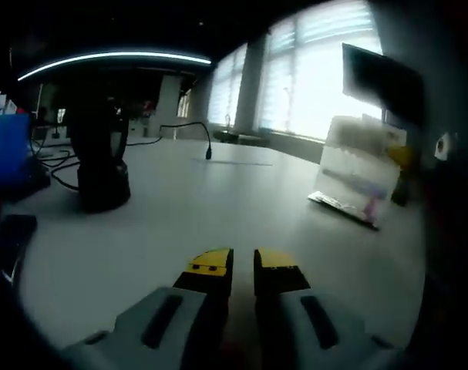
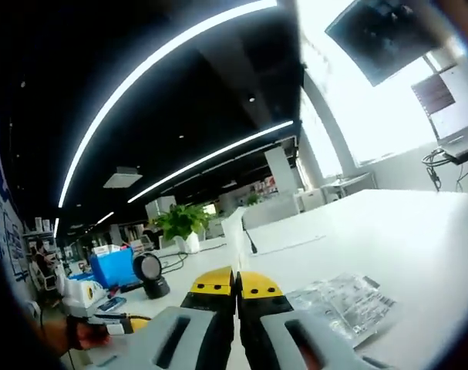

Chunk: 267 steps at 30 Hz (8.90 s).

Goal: Clip sheet goods on table flip sheet goods clip sheet goods scan sheet goods put sheet goods back to table

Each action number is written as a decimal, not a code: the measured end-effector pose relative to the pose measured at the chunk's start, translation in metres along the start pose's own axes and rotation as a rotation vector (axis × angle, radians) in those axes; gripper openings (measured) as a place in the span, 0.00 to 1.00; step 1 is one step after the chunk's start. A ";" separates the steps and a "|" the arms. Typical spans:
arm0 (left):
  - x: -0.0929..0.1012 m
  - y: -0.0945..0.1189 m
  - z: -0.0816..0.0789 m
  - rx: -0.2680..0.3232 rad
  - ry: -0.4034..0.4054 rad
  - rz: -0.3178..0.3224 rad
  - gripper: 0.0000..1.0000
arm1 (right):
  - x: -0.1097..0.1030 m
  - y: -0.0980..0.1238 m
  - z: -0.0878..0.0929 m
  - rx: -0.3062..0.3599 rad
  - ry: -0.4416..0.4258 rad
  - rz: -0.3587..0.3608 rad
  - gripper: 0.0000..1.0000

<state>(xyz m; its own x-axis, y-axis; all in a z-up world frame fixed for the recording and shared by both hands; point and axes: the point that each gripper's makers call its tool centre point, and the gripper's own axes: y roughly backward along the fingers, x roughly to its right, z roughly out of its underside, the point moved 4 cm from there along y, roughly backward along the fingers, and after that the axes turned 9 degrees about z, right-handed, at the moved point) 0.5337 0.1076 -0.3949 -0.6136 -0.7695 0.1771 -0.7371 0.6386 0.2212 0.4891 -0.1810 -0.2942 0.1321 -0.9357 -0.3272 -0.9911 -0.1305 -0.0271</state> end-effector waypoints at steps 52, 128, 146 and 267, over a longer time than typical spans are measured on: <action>-0.002 0.005 -0.004 0.055 -0.120 -0.069 0.04 | 0.097 -0.008 0.035 -0.146 -0.152 0.115 0.00; 0.008 0.006 -0.003 0.055 -0.180 -0.065 0.04 | 0.133 0.025 0.014 -0.173 0.394 0.119 0.00; 0.013 0.006 -0.004 0.063 -0.204 -0.045 0.04 | 0.131 0.036 0.025 -0.128 0.462 -0.047 0.00; 0.024 0.007 -0.004 0.062 -0.326 -0.009 0.04 | 0.118 -0.083 0.028 -0.459 0.748 -0.133 0.17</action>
<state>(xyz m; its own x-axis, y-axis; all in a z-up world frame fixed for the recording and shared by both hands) 0.5151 0.0935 -0.3857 -0.6582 -0.7391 -0.1431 -0.7523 0.6389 0.1608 0.5867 -0.2717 -0.3575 0.3816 -0.8516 0.3594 -0.8834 -0.2215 0.4130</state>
